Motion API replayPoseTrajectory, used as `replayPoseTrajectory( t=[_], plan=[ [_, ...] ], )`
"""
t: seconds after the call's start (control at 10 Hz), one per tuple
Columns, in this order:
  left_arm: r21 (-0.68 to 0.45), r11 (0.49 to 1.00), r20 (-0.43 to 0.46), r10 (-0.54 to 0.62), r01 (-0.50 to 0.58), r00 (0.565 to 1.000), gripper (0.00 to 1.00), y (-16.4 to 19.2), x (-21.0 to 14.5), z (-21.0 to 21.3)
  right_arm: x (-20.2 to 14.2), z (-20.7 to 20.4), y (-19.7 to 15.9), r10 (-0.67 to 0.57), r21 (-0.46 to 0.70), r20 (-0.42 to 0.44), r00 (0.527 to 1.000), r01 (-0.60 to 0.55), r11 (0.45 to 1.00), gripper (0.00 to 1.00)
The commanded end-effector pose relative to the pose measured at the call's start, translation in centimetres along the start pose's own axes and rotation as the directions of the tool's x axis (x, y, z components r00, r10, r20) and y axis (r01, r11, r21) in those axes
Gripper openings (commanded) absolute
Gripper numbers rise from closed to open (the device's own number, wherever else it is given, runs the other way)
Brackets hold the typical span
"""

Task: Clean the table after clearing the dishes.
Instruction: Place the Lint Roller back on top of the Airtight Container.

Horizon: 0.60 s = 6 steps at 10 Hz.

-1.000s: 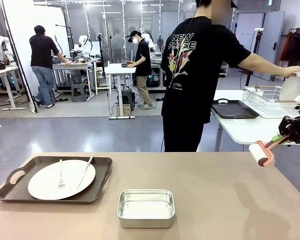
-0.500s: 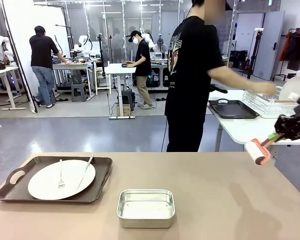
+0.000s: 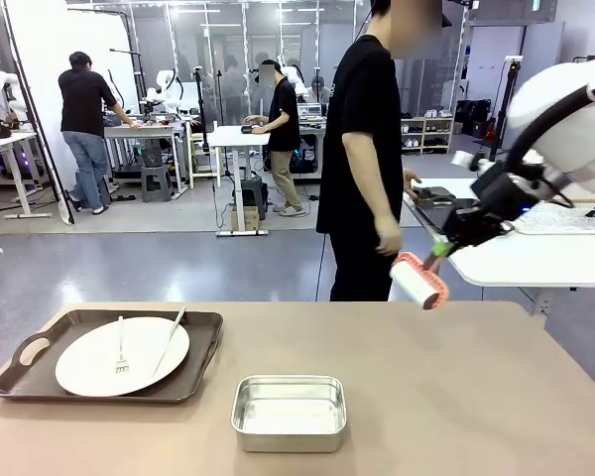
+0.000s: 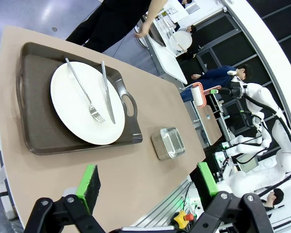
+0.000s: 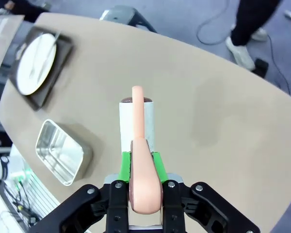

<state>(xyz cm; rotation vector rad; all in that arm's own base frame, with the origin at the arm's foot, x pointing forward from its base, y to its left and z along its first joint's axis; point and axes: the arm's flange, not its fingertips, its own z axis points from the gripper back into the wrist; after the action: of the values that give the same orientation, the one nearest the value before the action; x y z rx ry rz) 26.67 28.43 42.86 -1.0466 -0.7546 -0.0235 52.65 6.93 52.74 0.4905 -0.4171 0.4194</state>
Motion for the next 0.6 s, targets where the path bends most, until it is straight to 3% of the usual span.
replayPoseTrajectory(
  t=[0.0, 0.2, 0.5],
  plan=[
    [-0.011, 1.0, 0.008, 0.001, -0.001, 1.0, 1.0, -0.1, -0.1, 0.2, -0.1, -1.5, 3.6, 0.184, -0.015, -0.008, 0.983, -0.185, 0.983, 0.21],
    [-0.011, 1.0, 0.008, 0.001, -0.001, 1.0, 1.0, -0.1, -0.1, 0.2, 0.2, -4.7, 8.7, 0.324, 0.011, -0.088, 0.942, -0.325, 0.946, 0.21],
    [-0.011, 1.0, 0.008, 0.001, -0.001, 1.0, 1.0, -0.1, -0.1, 0.2, 0.9, -7.2, 16.5, 0.51, 0.056, -0.172, 0.843, -0.509, 0.859, 0.21]
  ],
)
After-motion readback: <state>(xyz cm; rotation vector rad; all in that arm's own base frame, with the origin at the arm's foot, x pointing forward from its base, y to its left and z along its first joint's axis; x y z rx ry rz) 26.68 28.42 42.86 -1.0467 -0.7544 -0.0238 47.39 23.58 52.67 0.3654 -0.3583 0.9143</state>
